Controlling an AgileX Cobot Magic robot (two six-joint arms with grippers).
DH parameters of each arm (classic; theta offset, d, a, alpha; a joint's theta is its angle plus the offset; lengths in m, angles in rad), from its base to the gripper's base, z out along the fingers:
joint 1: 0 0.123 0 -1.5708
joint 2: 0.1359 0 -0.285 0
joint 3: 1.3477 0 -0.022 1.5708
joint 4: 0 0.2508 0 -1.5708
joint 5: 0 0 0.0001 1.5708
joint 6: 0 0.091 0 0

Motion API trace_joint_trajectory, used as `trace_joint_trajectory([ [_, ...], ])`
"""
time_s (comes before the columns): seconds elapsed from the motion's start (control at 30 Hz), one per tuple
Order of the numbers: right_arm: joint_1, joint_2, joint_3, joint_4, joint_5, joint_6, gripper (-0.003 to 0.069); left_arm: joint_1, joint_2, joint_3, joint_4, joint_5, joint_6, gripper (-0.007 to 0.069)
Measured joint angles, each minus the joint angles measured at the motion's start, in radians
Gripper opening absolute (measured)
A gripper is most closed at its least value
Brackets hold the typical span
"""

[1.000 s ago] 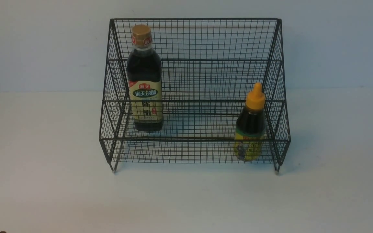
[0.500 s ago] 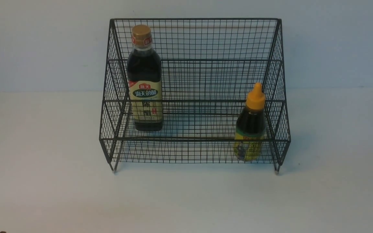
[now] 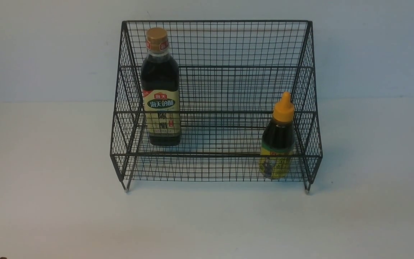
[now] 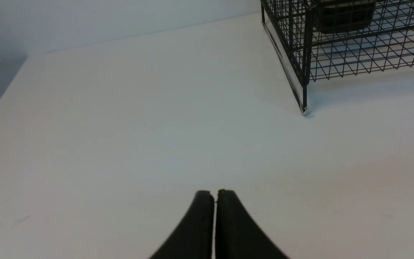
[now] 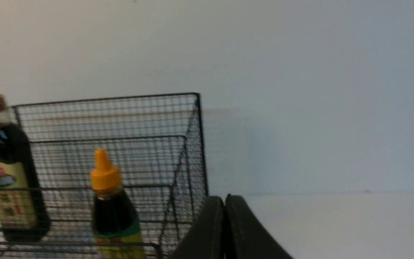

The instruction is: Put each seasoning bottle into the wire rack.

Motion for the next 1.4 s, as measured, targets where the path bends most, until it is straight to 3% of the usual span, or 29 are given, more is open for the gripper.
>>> trace_joint_trajectory([
  [0.1,-0.091,-0.009,0.138,0.009,-0.007,-0.043,-0.0015,0.0,0.0,0.0,0.0,0.0,0.0,-0.0005],
  [0.27,-0.154,-0.027,0.256,0.014,0.006,-0.054,-0.0015,0.0,0.0,0.0,0.0,-0.001,0.0,-0.0005],
  [1.4,-0.151,-0.029,0.258,0.017,-0.001,-0.074,-0.0015,0.0,0.0,0.0,0.0,-0.001,0.0,-0.0005],
])
